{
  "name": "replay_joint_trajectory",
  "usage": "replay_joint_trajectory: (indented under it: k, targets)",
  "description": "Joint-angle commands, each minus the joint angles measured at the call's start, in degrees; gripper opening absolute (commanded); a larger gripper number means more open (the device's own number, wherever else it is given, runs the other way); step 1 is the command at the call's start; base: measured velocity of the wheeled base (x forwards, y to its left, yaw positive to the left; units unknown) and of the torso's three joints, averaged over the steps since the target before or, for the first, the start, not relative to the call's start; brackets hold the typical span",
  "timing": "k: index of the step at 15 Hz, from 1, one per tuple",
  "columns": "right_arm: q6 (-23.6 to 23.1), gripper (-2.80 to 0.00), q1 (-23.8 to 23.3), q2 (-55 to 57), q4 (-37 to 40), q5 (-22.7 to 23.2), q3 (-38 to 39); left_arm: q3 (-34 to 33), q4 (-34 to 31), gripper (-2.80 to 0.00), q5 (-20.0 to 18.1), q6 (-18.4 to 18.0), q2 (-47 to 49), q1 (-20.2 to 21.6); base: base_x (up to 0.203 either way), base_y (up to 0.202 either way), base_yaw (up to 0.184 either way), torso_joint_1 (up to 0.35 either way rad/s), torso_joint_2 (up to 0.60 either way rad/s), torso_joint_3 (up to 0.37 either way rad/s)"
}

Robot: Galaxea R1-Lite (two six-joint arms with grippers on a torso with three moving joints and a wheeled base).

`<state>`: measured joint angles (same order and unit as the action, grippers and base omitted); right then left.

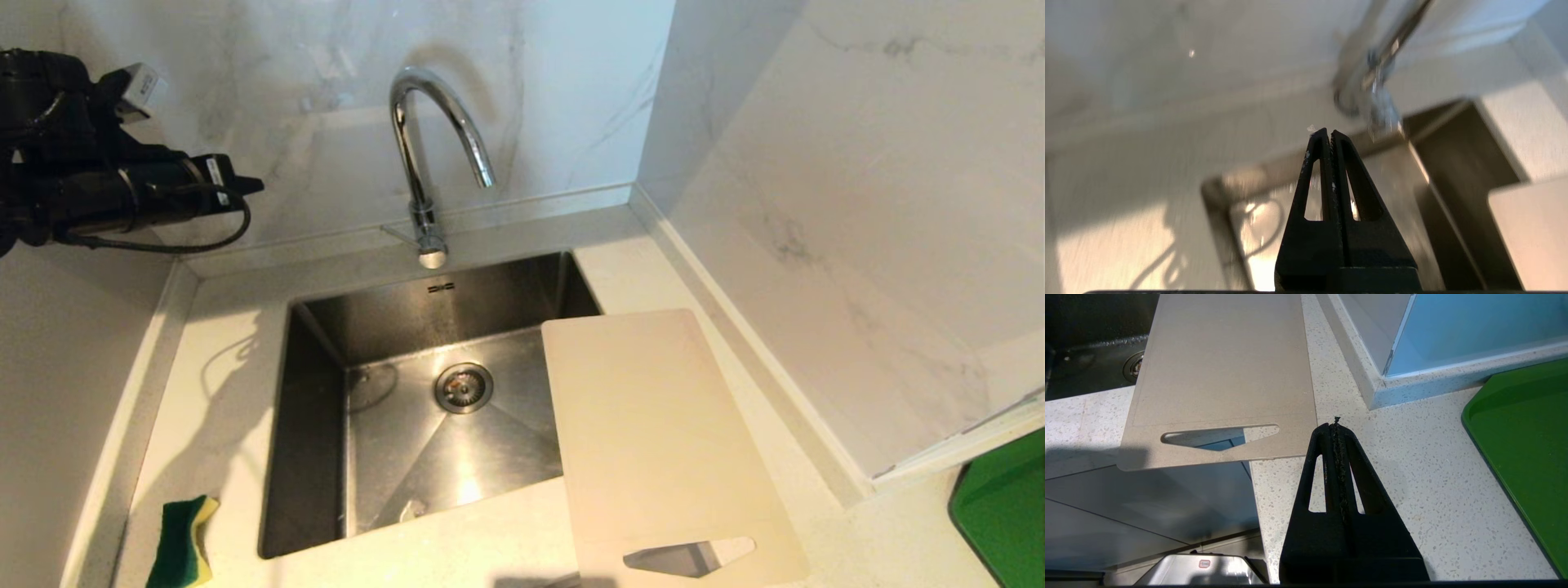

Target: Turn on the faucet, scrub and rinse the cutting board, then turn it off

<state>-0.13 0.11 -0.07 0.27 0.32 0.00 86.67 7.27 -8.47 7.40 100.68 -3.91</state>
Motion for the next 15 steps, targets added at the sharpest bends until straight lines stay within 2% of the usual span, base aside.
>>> replay_joint_trajectory:
  k: [1, 6, 10, 15]
  targets:
    - [-0.04, -2.80, 0.07, 0.07, 0.00, 0.03, 0.00, -7.40, -0.41, -2.80, 0.00, -0.09, -6.22, 0.57, 0.000, 0.000, 0.000, 0.000, 0.00, 0.000]
    - [-0.04, -2.80, 0.07, 0.07, 0.00, 0.03, 0.00, -17.05, -6.40, -2.80, 0.50, -4.27, -17.44, 2.33, 0.000, 0.000, 0.000, 0.000, 0.00, 0.000]
    - [-0.04, -2.80, 0.01, 0.07, 0.00, 0.03, 0.00, -24.34, -9.25, -2.80, 0.96, -4.66, -28.25, 4.61, 0.000, 0.000, 0.000, 0.000, 0.00, 0.000]
    - [-0.04, -2.80, 0.07, 0.07, 0.00, 0.03, 0.00, -30.53, -13.67, -2.80, 2.74, -4.49, -43.67, 4.70, 0.000, 0.000, 0.000, 0.000, 0.00, 0.000]
